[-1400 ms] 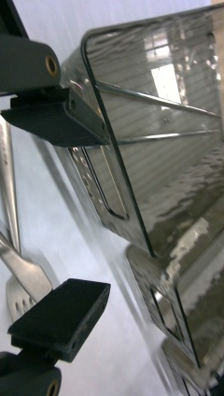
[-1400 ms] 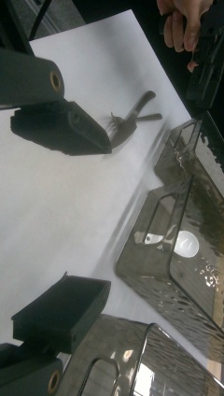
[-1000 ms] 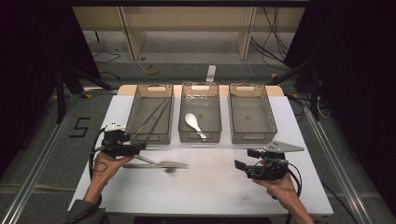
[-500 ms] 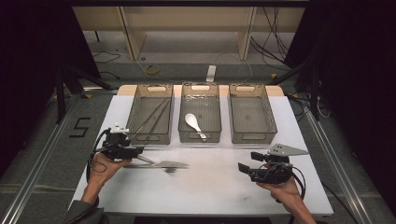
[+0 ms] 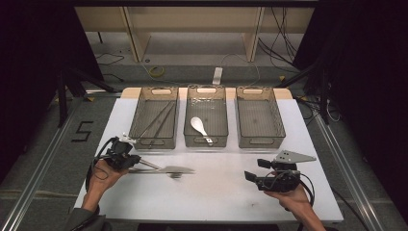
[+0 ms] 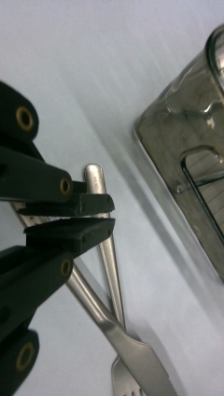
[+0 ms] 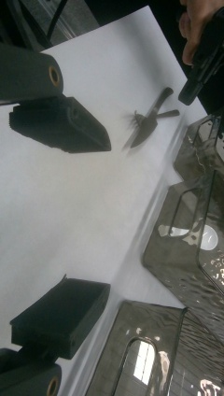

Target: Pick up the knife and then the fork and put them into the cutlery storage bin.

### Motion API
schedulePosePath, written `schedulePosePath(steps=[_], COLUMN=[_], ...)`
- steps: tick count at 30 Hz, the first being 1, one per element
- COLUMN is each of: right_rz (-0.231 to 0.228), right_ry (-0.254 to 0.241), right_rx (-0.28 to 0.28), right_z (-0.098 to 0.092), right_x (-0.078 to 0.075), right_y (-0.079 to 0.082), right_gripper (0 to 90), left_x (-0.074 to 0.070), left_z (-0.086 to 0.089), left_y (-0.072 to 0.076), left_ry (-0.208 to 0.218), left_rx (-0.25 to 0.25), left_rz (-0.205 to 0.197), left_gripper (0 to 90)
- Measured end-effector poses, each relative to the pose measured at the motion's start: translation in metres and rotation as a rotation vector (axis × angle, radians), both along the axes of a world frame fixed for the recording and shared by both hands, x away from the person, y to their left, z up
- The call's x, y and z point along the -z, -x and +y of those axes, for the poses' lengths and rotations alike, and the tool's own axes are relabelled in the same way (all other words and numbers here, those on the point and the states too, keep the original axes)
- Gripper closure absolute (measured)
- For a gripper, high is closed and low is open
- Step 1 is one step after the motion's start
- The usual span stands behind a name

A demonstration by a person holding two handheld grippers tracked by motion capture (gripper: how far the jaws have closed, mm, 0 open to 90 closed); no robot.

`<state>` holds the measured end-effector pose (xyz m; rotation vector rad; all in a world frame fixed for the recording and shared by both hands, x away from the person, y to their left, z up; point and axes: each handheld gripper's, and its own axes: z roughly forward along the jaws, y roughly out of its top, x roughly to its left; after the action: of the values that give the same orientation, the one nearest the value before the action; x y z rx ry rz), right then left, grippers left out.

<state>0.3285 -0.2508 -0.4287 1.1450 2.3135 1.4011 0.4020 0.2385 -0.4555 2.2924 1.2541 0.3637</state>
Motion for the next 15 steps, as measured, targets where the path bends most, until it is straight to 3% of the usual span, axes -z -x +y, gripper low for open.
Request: schedulePosePath(steps=[3,6,10,15], right_rz=[0.000,0.001,0.001,0.005], right_ry=[0.005,0.014,0.023,0.020], right_rx=[-0.004,-0.008,-0.011,-0.010], right_z=[0.002,0.005,0.006,0.005], right_x=[0.000,-0.001,0.000,0.000], right_y=[0.001,0.002,0.002,0.002], right_gripper=[27.3,27.3,27.6,27.7], left_x=[0.004,0.010,0.011,0.011], left_z=[-0.001,-0.001,-0.006,-0.008], left_y=[0.000,-0.003,-0.002,-0.001], left_ry=[-0.015,-0.034,-0.058,-0.073], left_rx=[0.020,0.022,0.051,0.050], left_rz=[0.012,0.049,0.084,0.120], left_gripper=[88.6,88.9,88.9,88.9])
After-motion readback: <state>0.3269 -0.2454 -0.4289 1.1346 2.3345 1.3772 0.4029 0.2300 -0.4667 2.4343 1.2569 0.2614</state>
